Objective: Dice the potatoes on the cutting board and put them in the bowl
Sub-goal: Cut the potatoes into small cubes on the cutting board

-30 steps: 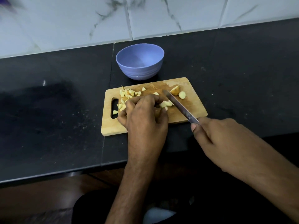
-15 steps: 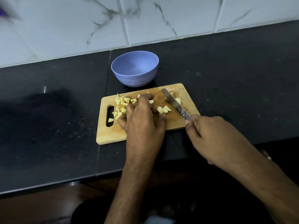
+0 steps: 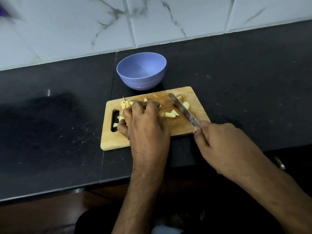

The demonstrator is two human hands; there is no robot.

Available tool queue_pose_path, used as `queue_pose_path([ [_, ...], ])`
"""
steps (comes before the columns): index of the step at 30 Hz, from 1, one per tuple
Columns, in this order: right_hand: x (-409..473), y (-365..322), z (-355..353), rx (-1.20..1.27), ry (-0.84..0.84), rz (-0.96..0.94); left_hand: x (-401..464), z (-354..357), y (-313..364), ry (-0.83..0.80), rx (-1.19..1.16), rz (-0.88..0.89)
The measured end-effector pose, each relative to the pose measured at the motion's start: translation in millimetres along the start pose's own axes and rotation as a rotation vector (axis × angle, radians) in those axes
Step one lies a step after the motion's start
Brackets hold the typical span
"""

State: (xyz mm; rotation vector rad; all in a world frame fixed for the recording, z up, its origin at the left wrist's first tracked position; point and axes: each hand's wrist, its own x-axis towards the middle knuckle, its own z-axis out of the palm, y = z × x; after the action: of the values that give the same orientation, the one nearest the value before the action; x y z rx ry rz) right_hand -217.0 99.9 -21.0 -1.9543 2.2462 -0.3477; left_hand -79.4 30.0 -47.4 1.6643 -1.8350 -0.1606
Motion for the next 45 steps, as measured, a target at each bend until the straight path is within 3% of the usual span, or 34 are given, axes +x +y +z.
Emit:
queue_pose_path([
  [5,0.5,-0.5,2.2,-0.034,-0.001,-0.014,3.0,1.5,1.4,-0.157,0.019,0.097],
  [13,-6.3,-3.5,-1.2,-0.047,-0.033,-0.014,3.1,0.0,-2.4,-0.145,-0.030,0.008],
  [23,-16.7,-5.1,-4.2,-0.063,-0.140,-0.013,0.1,-0.8,-5.6,-0.124,-0.050,0.040],
  [31,-21.4,-6.8,-9.7,-0.127,-0.323,0.025,1.3,3.5,-9.2,-0.036,-0.083,-0.022],
  [39,-30.3,-6.5,-19.6,-0.057,-0.189,0.072,1.6,2.6,-10.3,-0.054,-0.154,0.047],
  [45,-11.0,-3.0,-12.1,0.027,-0.107,0.057,0.0,0.7,-4.8,-0.179,-0.019,0.136],
])
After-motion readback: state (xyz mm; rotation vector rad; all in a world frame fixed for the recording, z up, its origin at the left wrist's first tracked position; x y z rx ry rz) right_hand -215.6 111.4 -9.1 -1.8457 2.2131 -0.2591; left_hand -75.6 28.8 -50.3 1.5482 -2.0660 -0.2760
